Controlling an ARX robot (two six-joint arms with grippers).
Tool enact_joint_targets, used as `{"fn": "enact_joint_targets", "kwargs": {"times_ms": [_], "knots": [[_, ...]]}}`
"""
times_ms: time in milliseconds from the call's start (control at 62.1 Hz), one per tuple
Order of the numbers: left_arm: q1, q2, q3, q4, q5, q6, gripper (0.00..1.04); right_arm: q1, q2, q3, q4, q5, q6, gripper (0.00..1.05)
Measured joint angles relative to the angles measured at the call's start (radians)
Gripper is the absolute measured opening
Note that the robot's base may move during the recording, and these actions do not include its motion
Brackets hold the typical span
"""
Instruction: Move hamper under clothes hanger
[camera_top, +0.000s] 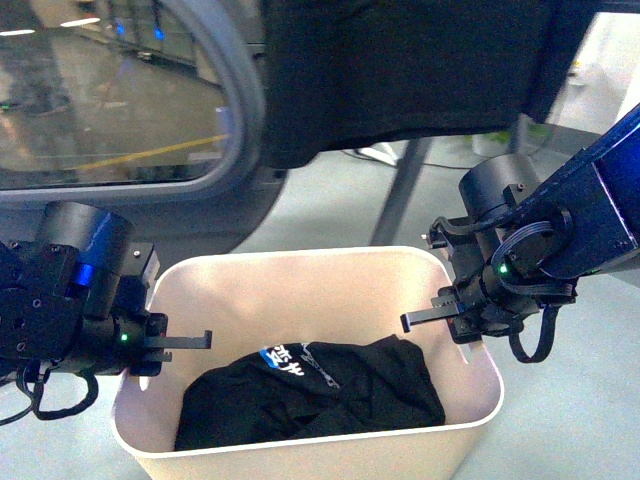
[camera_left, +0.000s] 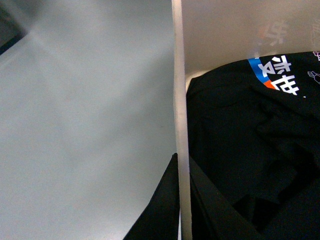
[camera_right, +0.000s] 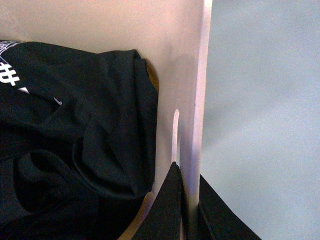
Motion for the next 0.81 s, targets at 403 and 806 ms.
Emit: {"fn": "enact_joint_targets", "kwargs": {"times_ms": [403, 806], "knots": [[-0.004, 0.0, 0.0, 0.0, 0.006, 0.0, 0.04, -0.006, -0.001, 0.0, 0.0, 0.003, 0.0, 0.03], [-0.002, -0.001, -0.001, 0.0, 0.006, 0.0, 0.04, -0.004, -0.002, 0.0, 0.0, 0.003, 0.0, 0.03]]}}
